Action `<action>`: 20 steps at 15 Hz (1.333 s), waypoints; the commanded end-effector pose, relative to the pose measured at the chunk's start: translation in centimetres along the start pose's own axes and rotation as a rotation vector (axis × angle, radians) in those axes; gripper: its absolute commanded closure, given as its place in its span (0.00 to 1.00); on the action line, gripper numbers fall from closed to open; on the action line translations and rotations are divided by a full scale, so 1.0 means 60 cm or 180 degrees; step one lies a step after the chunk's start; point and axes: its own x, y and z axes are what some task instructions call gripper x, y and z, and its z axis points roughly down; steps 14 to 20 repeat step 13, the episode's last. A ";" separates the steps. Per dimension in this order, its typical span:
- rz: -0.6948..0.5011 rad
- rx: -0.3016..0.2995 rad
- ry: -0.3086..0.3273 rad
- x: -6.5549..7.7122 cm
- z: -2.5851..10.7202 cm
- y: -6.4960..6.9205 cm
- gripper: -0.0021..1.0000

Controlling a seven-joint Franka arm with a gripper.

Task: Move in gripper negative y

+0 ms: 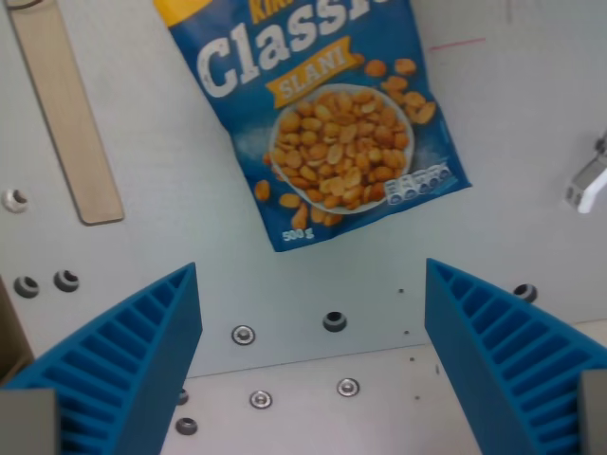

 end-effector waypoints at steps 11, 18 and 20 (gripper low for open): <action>0.0051 -0.0034 -0.0012 0.012 -0.001 -0.108 0.00; 0.0051 -0.0034 -0.0012 0.012 -0.001 -0.124 0.00; 0.0051 -0.0034 -0.0012 0.012 -0.001 -0.124 0.00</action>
